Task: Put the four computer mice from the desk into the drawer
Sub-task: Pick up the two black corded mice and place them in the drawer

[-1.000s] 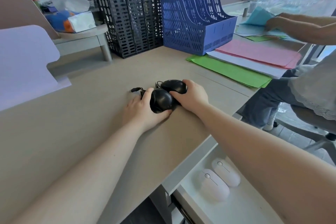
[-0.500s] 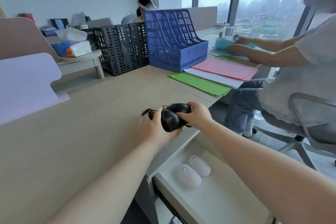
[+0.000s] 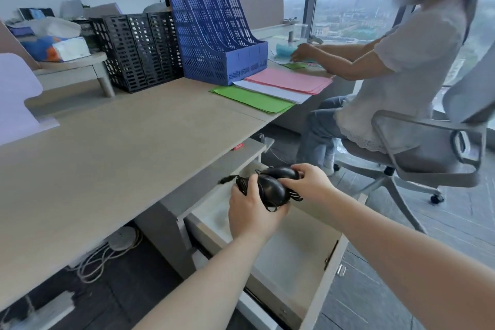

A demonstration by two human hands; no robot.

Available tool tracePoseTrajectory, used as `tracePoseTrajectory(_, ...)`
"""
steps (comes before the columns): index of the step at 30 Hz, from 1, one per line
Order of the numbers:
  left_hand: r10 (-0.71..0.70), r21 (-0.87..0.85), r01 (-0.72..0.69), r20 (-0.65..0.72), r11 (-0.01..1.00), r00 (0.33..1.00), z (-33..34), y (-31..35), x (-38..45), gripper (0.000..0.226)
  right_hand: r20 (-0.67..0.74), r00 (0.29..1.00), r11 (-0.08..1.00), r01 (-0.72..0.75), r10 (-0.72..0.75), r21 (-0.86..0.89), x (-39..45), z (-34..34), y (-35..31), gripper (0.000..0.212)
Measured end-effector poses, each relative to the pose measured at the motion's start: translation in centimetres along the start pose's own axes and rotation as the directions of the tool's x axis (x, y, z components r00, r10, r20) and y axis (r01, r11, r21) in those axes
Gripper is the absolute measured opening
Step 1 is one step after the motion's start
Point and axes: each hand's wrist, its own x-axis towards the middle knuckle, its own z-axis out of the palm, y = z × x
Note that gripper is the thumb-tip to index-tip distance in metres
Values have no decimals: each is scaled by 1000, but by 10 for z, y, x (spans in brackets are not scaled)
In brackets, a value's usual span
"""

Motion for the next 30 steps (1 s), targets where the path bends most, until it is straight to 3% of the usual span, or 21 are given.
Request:
tracePoseTrajectory(10, -88, 166, 58, 177, 984, 980, 45, -34, -12, 86, 135, 980, 989, -138, 144, -52, 2, 33, 63, 30)
tracePoseTrajectory(16, -255, 302, 162, 299, 939, 920, 61, -48, -17, 87, 228, 957, 976, -144, 179, -162, 9, 53, 85, 32)
tracePoseTrajectory(19, -320, 436, 146, 357, 888, 878, 69, -48, -15, 97, 245, 952, 971, -137, 184, -198, 17, 60, 89, 31)
tracePoseTrajectory(21, -363, 509, 128, 395, 851, 844, 72, -48, -12, 99, 242, 953, 966, -126, 181, -227, 20, 66, 90, 44)
tracePoseTrajectory(25, -397, 636, 31, 442, 771, 805, 77, -52, -11, 87, 274, 949, 926, -40, 153, -376, 19, 77, 96, 54)
tracePoseTrajectory(30, -396, 729, -95, 471, 678, 788, 84, -58, -13, 81, 321, 938, 874, 45, 129, -484, 19, 81, 103, 48)
